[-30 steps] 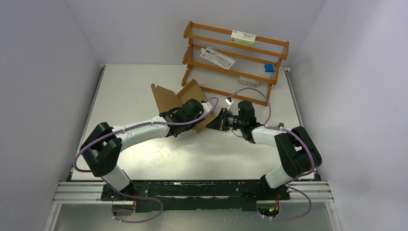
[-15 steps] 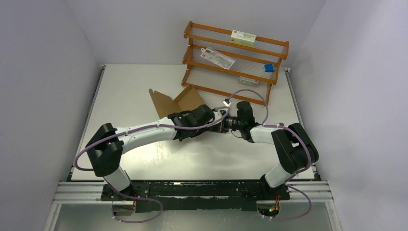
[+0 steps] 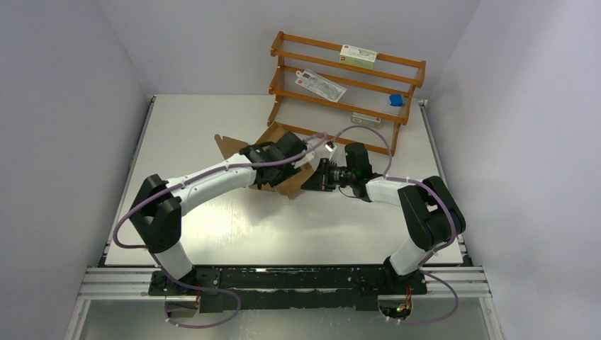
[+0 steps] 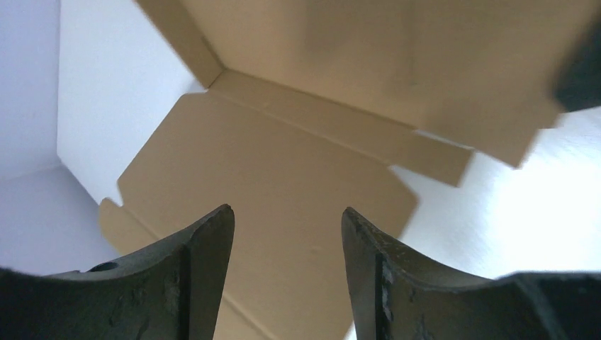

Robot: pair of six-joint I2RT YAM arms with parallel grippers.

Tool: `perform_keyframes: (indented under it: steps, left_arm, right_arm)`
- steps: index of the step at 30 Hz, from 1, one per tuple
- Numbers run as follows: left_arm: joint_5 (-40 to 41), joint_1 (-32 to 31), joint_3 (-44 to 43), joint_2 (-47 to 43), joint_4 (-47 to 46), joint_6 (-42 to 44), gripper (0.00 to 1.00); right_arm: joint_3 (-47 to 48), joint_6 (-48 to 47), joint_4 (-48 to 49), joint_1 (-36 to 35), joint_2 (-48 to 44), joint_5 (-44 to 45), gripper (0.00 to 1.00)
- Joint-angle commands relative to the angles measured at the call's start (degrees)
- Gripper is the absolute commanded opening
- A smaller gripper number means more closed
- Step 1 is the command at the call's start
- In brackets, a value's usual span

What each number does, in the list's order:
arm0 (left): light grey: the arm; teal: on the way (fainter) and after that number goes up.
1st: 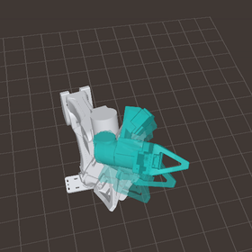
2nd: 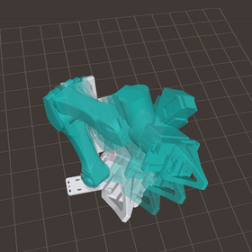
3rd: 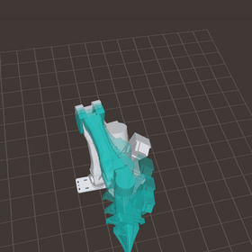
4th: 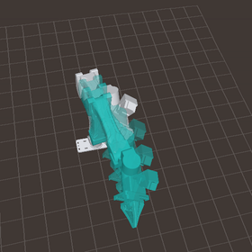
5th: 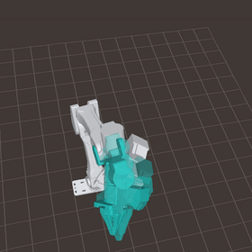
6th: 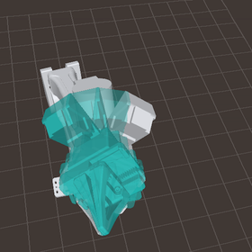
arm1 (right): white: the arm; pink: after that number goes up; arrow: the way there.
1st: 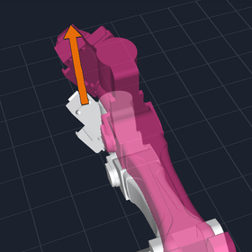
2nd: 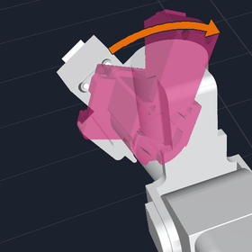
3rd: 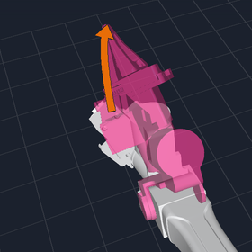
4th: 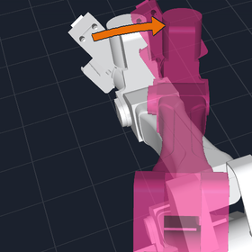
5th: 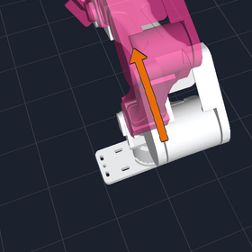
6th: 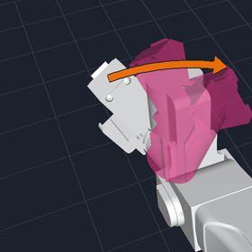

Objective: Fold the paper box

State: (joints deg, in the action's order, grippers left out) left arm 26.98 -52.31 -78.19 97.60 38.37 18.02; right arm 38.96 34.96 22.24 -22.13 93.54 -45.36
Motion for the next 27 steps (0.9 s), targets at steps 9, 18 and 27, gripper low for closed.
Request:
perform_keyframes:
  steps: [9, 18, 27]
  left_arm:
    - [0.7, 15.4, 6.4, -12.5, -7.5, 0.1, 0.62]
    - [0.7, 20.6, 8.6, -18.1, -7.8, 0.1, 0.62]
    - [0.7, 25.1, 13.1, -24.2, -9.2, 0.1, 0.62]
  right_arm:
    - [4.6, -6.7, -9.2, -0.1, 0.4, 5.0, 0.11]
    - [7.4, -10.0, -14.0, -0.8, -1.2, 8.5, 0.12]
    - [9.2, -13.0, -18.1, -1.9, 0.6, 11.7, 0.13]
